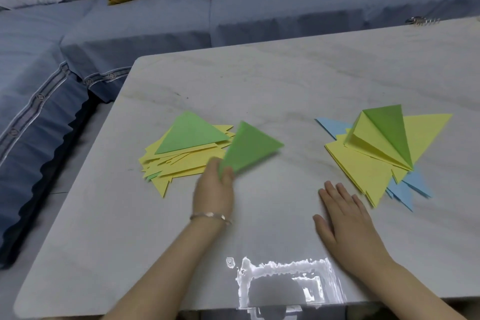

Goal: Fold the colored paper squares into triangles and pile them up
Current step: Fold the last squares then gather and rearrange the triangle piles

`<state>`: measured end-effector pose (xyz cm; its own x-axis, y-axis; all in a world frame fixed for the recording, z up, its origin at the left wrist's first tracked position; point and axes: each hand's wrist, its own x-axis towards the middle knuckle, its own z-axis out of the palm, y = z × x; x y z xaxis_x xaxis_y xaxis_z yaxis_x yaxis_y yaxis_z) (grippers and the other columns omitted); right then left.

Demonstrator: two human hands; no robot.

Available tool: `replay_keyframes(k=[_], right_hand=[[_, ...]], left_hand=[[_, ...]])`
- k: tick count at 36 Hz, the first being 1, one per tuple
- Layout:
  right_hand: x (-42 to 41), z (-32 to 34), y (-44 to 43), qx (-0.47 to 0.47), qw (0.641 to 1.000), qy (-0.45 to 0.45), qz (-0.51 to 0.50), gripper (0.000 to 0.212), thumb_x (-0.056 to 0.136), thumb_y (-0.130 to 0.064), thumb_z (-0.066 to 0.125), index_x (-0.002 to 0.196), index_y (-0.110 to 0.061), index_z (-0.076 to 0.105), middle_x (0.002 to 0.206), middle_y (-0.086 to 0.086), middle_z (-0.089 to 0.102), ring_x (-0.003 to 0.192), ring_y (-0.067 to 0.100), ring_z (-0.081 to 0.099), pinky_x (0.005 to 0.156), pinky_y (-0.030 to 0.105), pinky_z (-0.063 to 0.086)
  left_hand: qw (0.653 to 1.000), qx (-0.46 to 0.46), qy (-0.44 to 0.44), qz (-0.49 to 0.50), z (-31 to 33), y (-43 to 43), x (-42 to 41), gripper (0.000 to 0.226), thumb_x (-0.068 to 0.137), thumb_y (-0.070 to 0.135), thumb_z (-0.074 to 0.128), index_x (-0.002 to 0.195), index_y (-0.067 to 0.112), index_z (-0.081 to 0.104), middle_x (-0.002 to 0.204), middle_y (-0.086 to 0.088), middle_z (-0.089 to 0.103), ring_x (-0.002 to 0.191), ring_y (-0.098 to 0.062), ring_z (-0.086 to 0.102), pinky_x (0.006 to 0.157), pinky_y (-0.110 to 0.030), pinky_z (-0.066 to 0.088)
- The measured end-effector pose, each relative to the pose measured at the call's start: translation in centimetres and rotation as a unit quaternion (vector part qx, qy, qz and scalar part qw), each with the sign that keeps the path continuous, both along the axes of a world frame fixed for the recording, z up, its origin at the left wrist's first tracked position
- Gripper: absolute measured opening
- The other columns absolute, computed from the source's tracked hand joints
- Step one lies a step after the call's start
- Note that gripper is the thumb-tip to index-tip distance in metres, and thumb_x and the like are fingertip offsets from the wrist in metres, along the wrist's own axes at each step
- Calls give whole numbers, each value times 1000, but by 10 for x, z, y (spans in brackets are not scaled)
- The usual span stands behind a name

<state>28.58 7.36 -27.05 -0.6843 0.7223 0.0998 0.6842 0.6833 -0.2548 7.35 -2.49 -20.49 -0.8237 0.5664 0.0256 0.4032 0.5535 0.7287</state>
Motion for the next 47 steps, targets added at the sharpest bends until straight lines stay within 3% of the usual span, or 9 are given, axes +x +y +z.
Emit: replay_keyframes(k=[7, 12, 17, 22, 26, 32, 36, 41, 47], right_hand=[[-4, 17, 12, 2, 995, 95, -36, 39, 73, -21, 58, 107, -3, 66, 135, 24, 47, 128, 39, 38, 101, 49, 29], [-5, 31, 32, -42, 993, 30, -107, 44, 87, -24, 59, 130, -13, 54, 150, 23, 23, 140, 35, 16, 111, 44, 18], [-5, 27, 40, -60, 987, -99, -114, 56, 95, -41, 38, 144, -14, 31, 154, 11, 17, 142, 27, 13, 114, 37, 13], [-4, 22, 37, -48, 992, -48, -111, 52, 93, -29, 49, 135, 2, 42, 144, 17, 38, 134, 33, 33, 110, 41, 23], [-9, 22, 20, -5, 999, 35, -31, 43, 82, -17, 65, 116, 9, 58, 120, 25, 59, 112, 45, 54, 97, 53, 35], [-25, 31, -22, -62, 987, 15, 146, 56, 84, -37, 39, 129, -7, 53, 132, 7, 54, 120, 23, 53, 105, 36, 38], [-31, 31, -36, -102, 968, 28, 228, 50, 84, -36, 42, 127, -15, 52, 135, -1, 49, 126, 15, 43, 103, 29, 31], [-27, 36, -32, -52, 975, 86, 197, 42, 82, -34, 46, 117, -15, 59, 118, 2, 64, 111, 11, 46, 97, 20, 28], [-30, 21, -12, 5, 985, 15, 172, 53, 90, -43, 37, 126, -9, 56, 133, 5, 54, 126, 20, 44, 105, 24, 27]], left_hand=[[991, -107, -20, 77, 12, -5, -97, 43, 93, 23, 50, 129, 4, 41, 128, -20, 51, 113, -35, 50, 89, -33, 37], [975, -190, 60, 93, 2, -21, -103, 53, 88, 21, 53, 136, 9, 34, 134, -22, 34, 122, -38, 32, 99, -41, 31], [985, -129, 112, -8, -5, -21, -56, 54, 83, 10, 57, 134, 8, 41, 134, -19, 33, 121, -36, 29, 103, -37, 23], [989, -51, 80, -118, -8, -14, -8, 46, 84, 10, 57, 129, 13, 46, 128, -10, 39, 120, -26, 31, 96, -18, 19], [981, 7, -133, -140, -7, 0, 26, 34, 87, 18, 58, 121, 14, 51, 103, 2, 57, 92, -12, 54, 94, -23, 40], [894, 30, -441, -72, -6, 26, 56, 41, 84, 27, 65, 118, 14, 44, 92, -3, 60, 73, -13, 62, 73, -32, 55], [949, 30, -302, -82, -16, 27, 54, 31, 83, 6, 60, 110, 16, 50, 73, 8, 57, 64, 0, 54, 59, -5, 44], [980, -17, -177, -94, -18, 25, 30, 37, 80, -4, 47, 109, 17, 54, 75, 8, 54, 67, -7, 51, 52, -12, 37], [982, -72, -16, -176, -22, 23, 3, 38, 86, -2, 44, 119, 13, 54, 113, -5, 55, 107, -20, 51, 85, -21, 37]])
